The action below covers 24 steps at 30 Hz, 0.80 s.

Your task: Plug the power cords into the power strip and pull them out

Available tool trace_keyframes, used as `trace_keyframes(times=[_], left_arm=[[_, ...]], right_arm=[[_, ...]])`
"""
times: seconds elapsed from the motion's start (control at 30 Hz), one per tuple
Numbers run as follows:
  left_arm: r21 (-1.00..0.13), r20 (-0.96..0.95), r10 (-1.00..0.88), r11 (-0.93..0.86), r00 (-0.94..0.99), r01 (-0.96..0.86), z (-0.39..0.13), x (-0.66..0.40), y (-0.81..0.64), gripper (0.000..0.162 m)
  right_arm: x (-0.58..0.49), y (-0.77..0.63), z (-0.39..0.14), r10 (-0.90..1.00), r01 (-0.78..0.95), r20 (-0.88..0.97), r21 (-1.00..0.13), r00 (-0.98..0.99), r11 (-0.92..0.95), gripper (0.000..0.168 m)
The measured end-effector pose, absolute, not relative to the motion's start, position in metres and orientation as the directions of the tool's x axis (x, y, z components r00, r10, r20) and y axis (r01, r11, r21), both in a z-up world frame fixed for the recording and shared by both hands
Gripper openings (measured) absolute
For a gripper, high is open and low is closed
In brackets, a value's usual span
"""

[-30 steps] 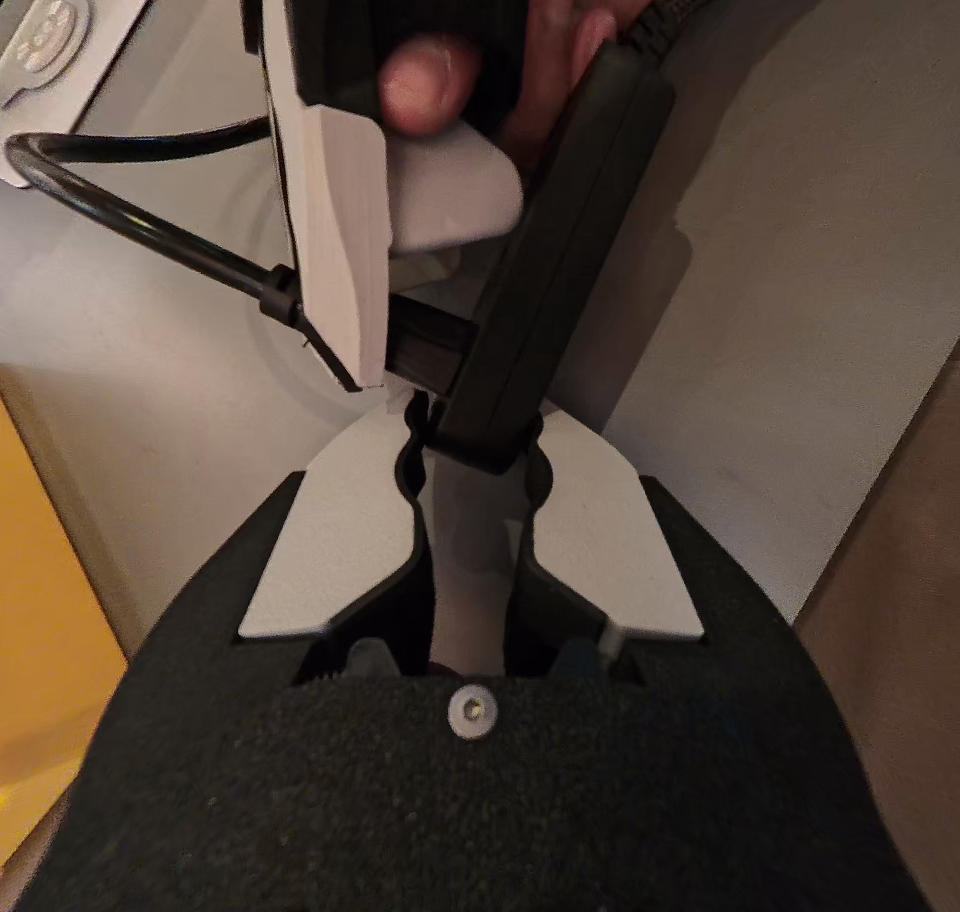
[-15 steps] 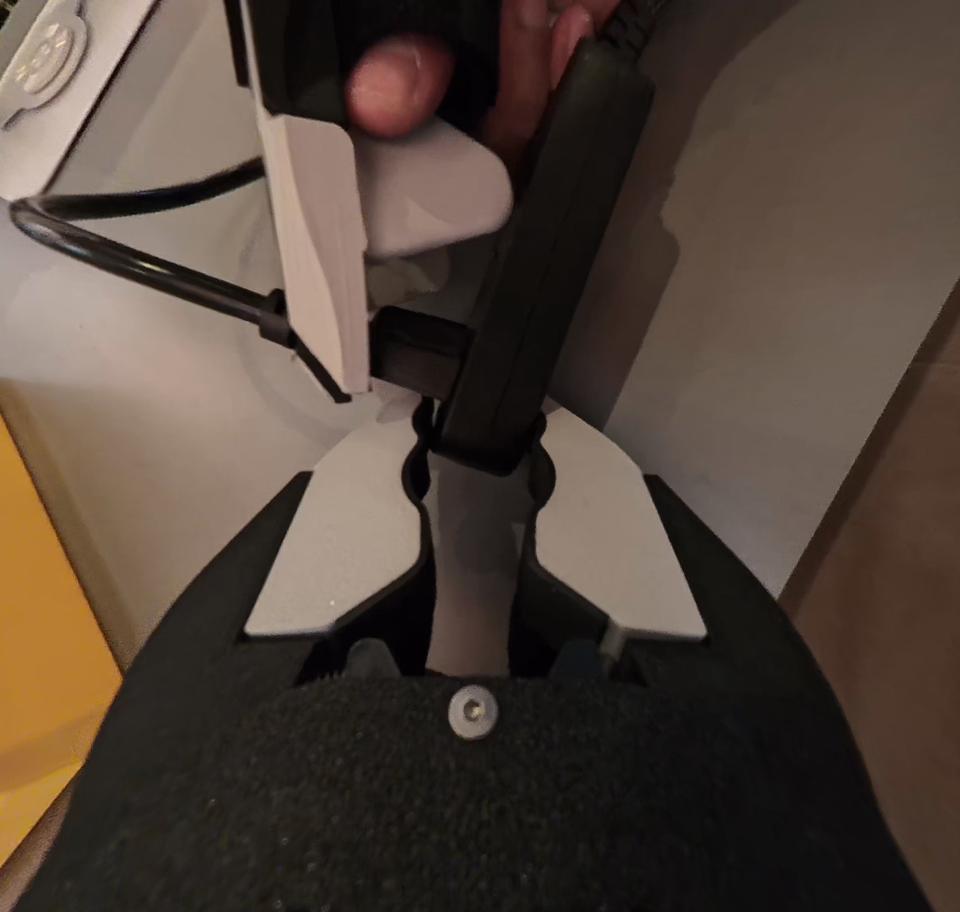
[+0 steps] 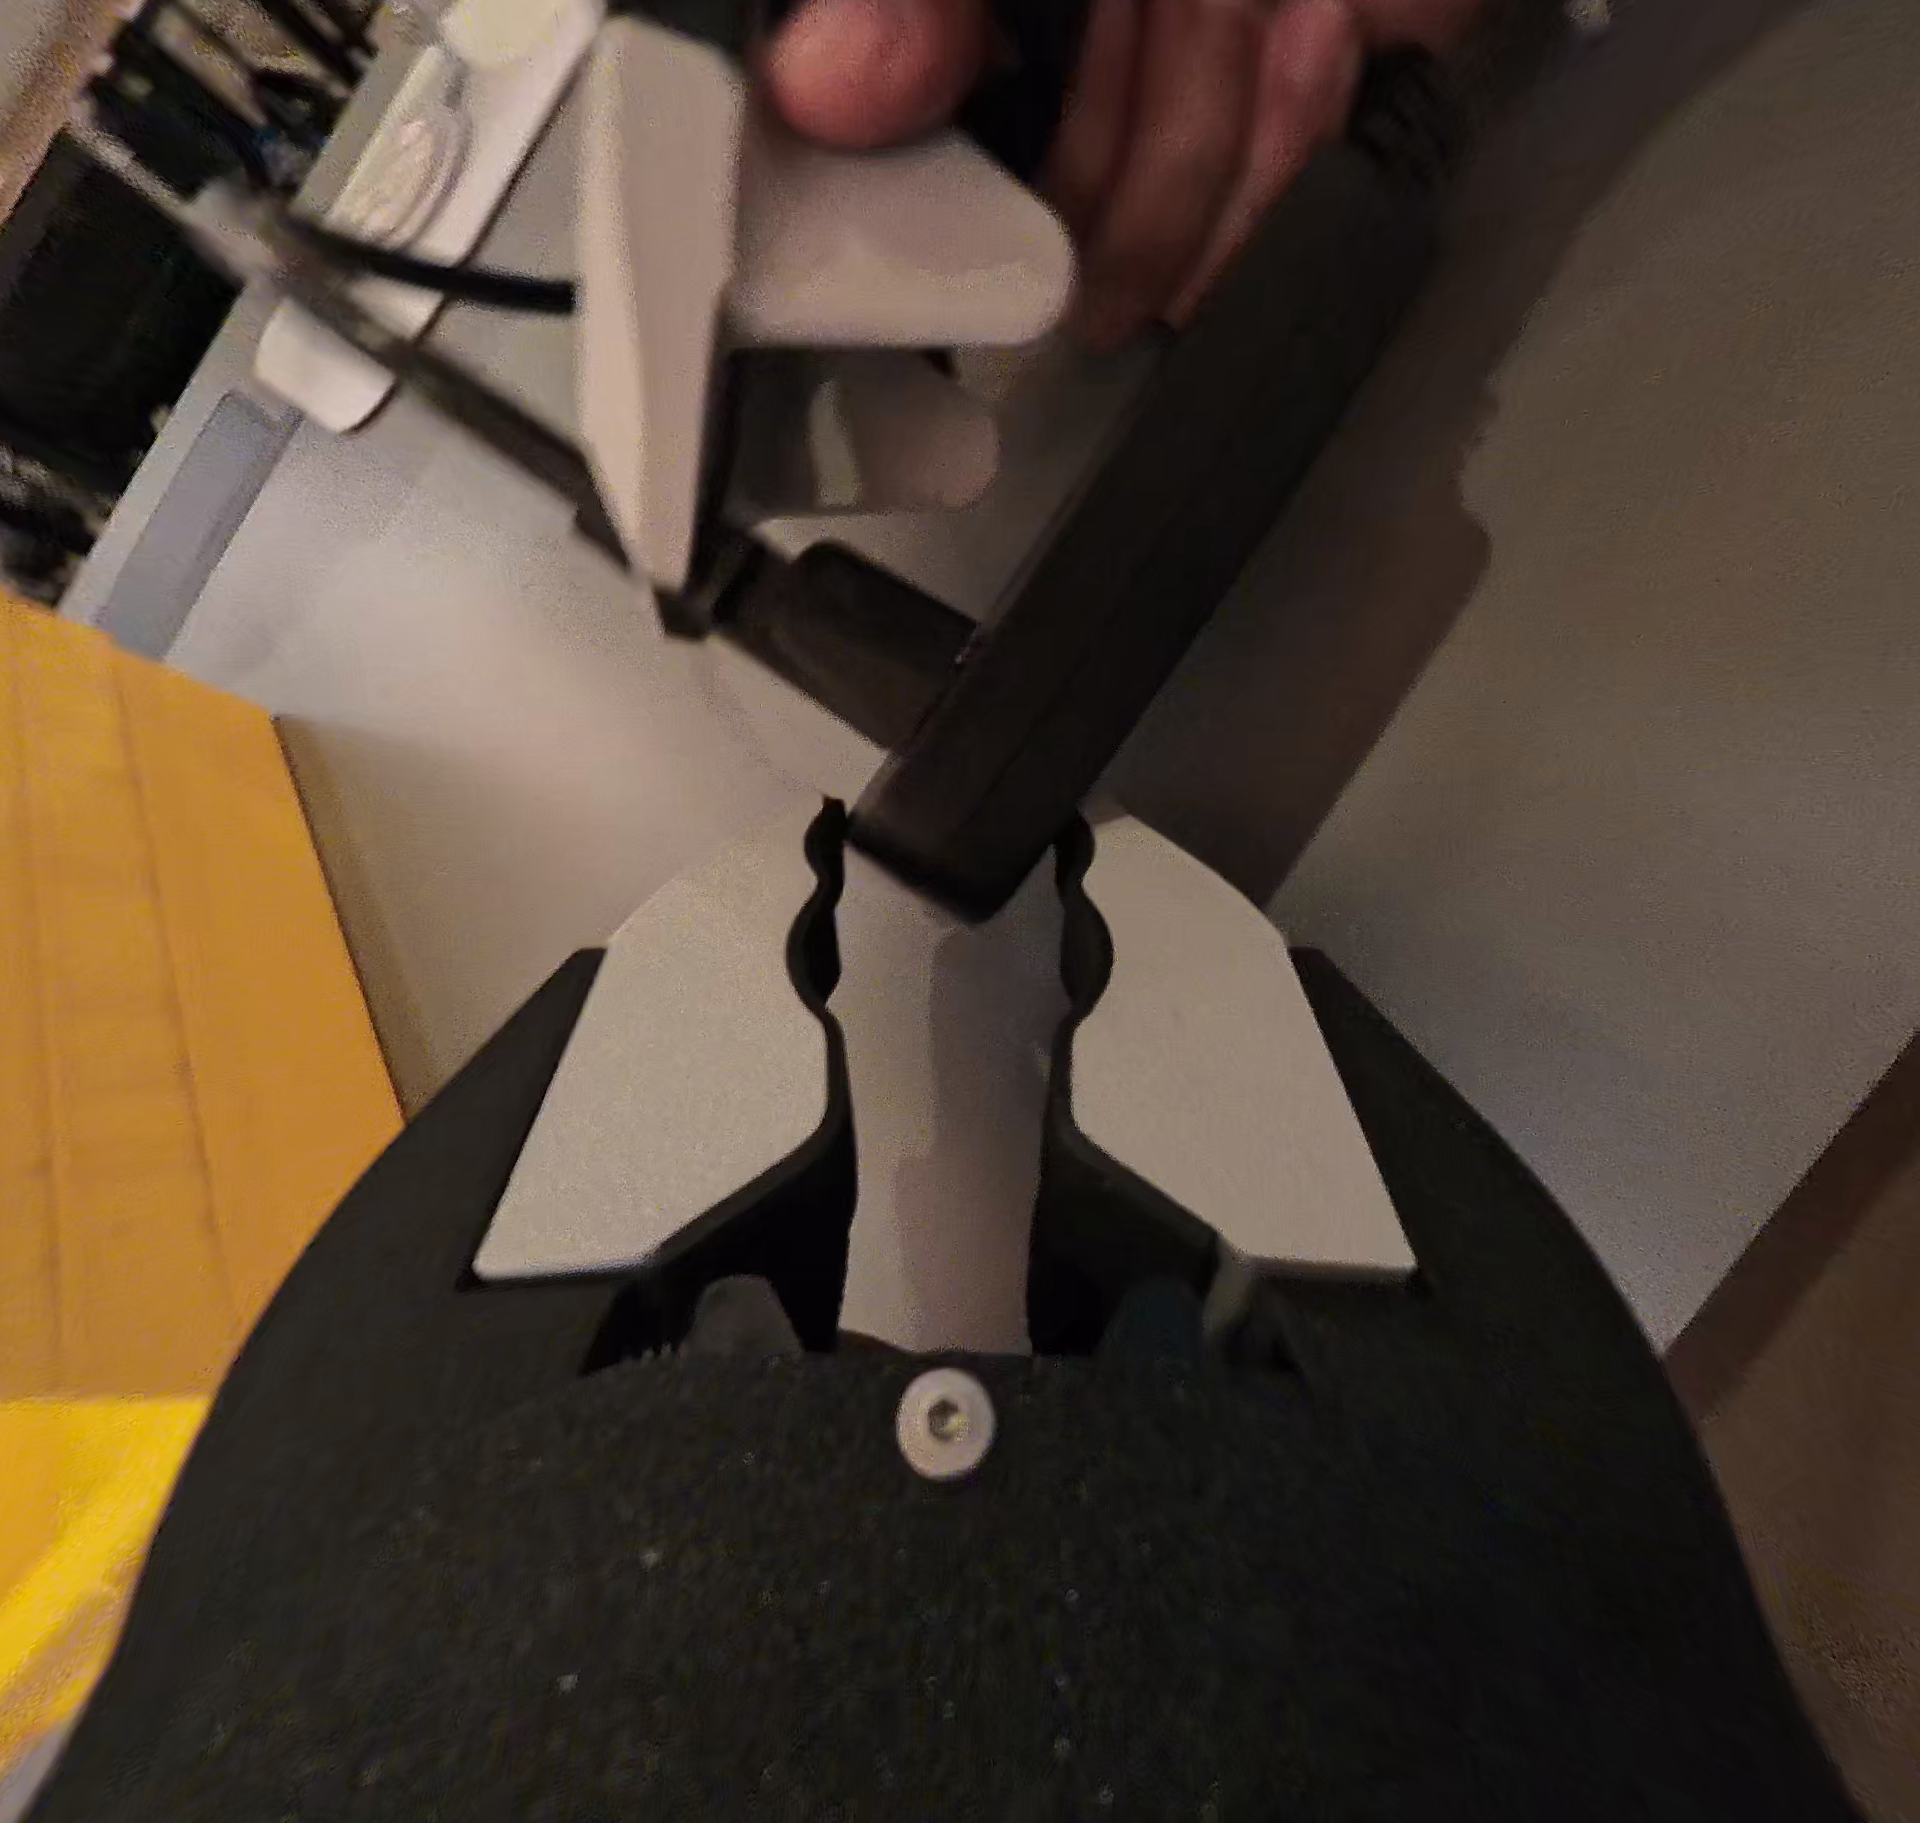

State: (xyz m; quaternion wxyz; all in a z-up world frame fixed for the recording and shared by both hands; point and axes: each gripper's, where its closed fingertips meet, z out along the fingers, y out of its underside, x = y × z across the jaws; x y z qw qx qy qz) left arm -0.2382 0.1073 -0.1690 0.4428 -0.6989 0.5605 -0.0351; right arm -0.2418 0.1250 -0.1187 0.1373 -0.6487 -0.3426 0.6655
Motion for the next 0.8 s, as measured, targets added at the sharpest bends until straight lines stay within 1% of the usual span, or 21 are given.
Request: trace_keyframes(times=[0.07,0.13,0.17,0.2,0.27,0.33,0.4,0.47,0.53,0.6,0.63,0.67,0.7,0.73,0.77,0.8], left_arm=[[-0.756,-0.319,-0.829,-0.07,0.46,-0.651,-0.157,-0.241,0.111,0.04],[-0.85,-0.091,-0.847,-0.209,0.524,-0.484,-0.144,-0.238,0.112,0.049],[-0.877,0.038,-0.845,-0.284,0.533,-0.387,-0.138,-0.234,0.112,0.056],[-0.889,0.168,-0.835,-0.358,0.525,-0.285,-0.131,-0.23,0.113,0.061],[-0.867,0.374,-0.796,-0.482,0.476,-0.124,-0.122,-0.22,0.115,0.066],[-0.841,0.477,-0.776,-0.54,0.413,-0.041,-0.116,-0.21,0.117,0.066],[-0.842,0.504,-0.787,-0.539,0.356,0.003,-0.109,-0.2,0.118,0.057],[-0.858,0.489,-0.806,-0.512,0.334,0.021,-0.103,-0.194,0.119,0.055],[-0.858,0.48,-0.807,-0.513,0.344,-0.008,-0.105,-0.195,0.121,0.054],[-0.843,0.495,-0.793,-0.538,0.355,-0.025,-0.109,-0.197,0.12,0.053],[-0.838,0.499,-0.787,-0.545,0.362,-0.03,-0.111,-0.199,0.12,0.053],[-0.834,0.503,-0.782,-0.551,0.368,-0.032,-0.113,-0.201,0.119,0.053],[-0.837,0.497,-0.781,-0.547,0.379,-0.027,-0.112,-0.202,0.12,0.053],[-0.845,0.483,-0.785,-0.534,0.387,-0.03,-0.111,-0.204,0.121,0.053],[-0.853,0.471,-0.792,-0.521,0.388,-0.026,-0.109,-0.205,0.121,0.052],[-0.857,0.47,-0.793,-0.516,0.389,-0.016,-0.107,-0.207,0.122,0.052]], right_arm=[[-0.236,0.137,-0.106,0.615,0.151,-0.769,-0.638,-0.174,-0.755,0.016],[-0.23,0.149,-0.096,0.657,0.068,-0.734,-0.674,-0.174,-0.735,0.015],[-0.228,0.153,-0.093,0.676,0.036,-0.716,-0.691,-0.172,-0.722,0.016],[-0.226,0.154,-0.088,0.68,0.007,-0.708,-0.694,-0.189,-0.72,0.016],[-0.223,0.152,-0.08,0.683,-0.022,-0.692,-0.698,-0.232,-0.715,0.015],[-0.221,0.147,-0.073,0.699,-0.035,-0.666,-0.717,-0.262,-0.696,0.015],[-0.219,0.139,-0.065,0.695,-0.047,-0.644,-0.721,-0.32,-0.691,0.015],[-0.217,0.138,-0.061,0.705,-0.065,-0.627,-0.73,-0.333,-0.68,0.015],[-0.215,0.141,-0.06,0.721,-0.083,-0.619,-0.738,-0.312,-0.669,0.016],[-0.22,0.143,-0.065,0.779,-0.085,-0.587,-0.784,-0.221,-0.614,0.016],[-0.222,0.143,-0.068,0.812,-0.077,-0.558,-0.814,-0.172,-0.576,0.02],[-0.224,0.142,-0.071,0.837,-0.061,-0.53,-0.839,-0.136,-0.541,0.027],[-0.228,0.142,-0.078,0.851,-0.02,-0.516,-0.854,-0.095,-0.52,0.032],[-0.232,0.142,-0.086,0.857,0.03,-0.513,-0.858,-0.05,-0.512,0.042],[-0.234,0.142,-0.087,0.848,0.041,-0.529,-0.848,-0.034,-0.528,0.045],[-0.234,0.141,-0.084,0.834,0.027,-0.551,-0.835,-0.039,-0.55,0.041]])
